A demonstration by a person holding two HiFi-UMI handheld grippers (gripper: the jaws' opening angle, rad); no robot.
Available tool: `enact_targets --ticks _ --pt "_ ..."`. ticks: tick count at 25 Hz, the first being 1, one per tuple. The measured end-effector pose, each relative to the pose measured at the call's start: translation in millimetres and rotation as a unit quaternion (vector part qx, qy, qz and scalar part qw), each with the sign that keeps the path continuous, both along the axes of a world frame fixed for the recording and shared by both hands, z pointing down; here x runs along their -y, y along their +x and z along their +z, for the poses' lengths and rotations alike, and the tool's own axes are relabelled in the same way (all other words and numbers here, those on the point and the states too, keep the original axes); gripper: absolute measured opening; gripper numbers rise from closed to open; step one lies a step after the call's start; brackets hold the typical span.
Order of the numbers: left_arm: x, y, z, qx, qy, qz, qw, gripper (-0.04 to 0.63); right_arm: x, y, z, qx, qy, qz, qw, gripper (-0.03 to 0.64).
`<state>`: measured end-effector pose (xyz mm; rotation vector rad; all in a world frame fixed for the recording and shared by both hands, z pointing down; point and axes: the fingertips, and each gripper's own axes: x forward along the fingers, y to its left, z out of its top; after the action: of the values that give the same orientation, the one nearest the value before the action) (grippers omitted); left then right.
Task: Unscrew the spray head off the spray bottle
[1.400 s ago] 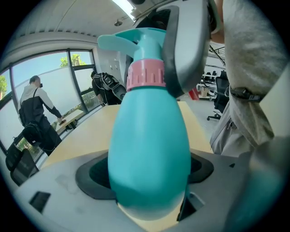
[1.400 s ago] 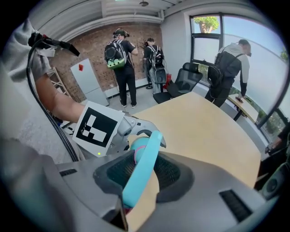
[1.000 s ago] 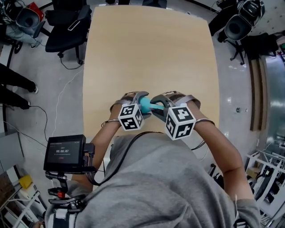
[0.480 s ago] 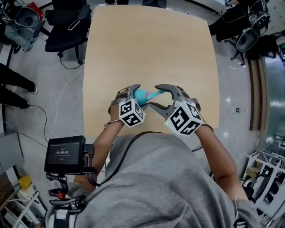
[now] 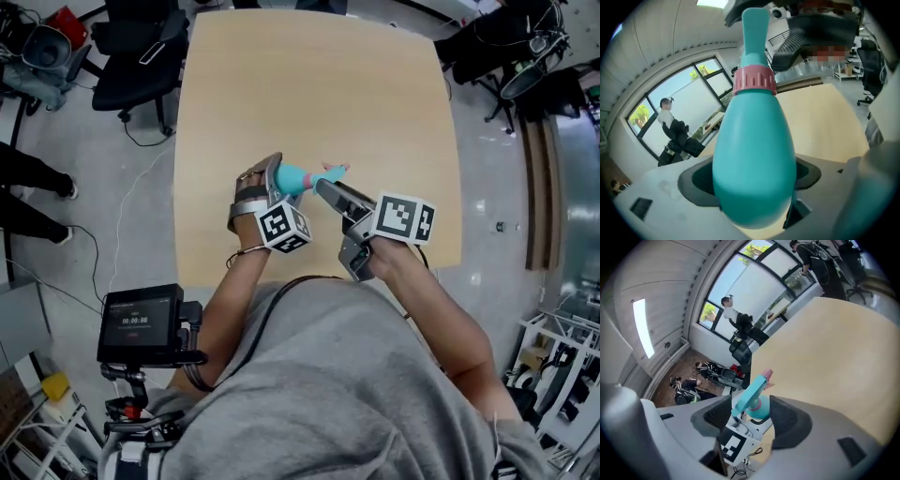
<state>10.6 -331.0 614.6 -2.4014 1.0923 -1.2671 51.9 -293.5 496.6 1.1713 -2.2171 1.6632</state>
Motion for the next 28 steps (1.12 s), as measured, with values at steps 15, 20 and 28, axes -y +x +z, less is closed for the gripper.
enact_targets --ticks 15,20,28 --pt "-44 29 23 -0.053 -0.086 0.129 0.9864 0.417 -30 -19 23 -0.144 0.089 -0.274 0.947 0.174" --pt "-77 40 25 -0.119 -0.166 0.203 0.9576 0.417 -52 -20 21 -0.301 0.278 -0.511 0.756 0.106" --pt "-117 51 19 -0.187 -0.237 0.279 0.9116 0.417 -76 1 33 -0.407 0.457 -0.704 0.36 0.095"
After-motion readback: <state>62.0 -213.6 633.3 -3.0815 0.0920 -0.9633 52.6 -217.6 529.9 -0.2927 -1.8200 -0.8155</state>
